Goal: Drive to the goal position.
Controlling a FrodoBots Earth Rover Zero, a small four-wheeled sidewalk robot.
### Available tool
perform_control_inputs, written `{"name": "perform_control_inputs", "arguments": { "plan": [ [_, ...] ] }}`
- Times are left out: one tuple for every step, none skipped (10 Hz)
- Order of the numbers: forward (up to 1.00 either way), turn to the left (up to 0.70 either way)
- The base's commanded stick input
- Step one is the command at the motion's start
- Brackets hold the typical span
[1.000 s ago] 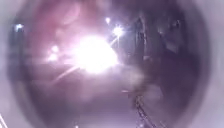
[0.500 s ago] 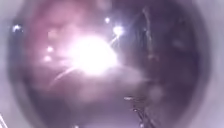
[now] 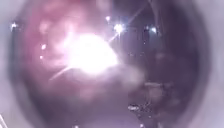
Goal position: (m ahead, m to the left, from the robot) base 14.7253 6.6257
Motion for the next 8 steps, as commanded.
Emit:
{"name": "perform_control_inputs", "arguments": {
  "plan": [
    [0.7,-0.13],
    [0.7,0.0],
    [0.7,0.0],
    [0.69,0.0],
    [0.4,0.0],
    [0.11,0.0],
    [0.0,0.0],
    [0.0,0.0]
  ]
}}
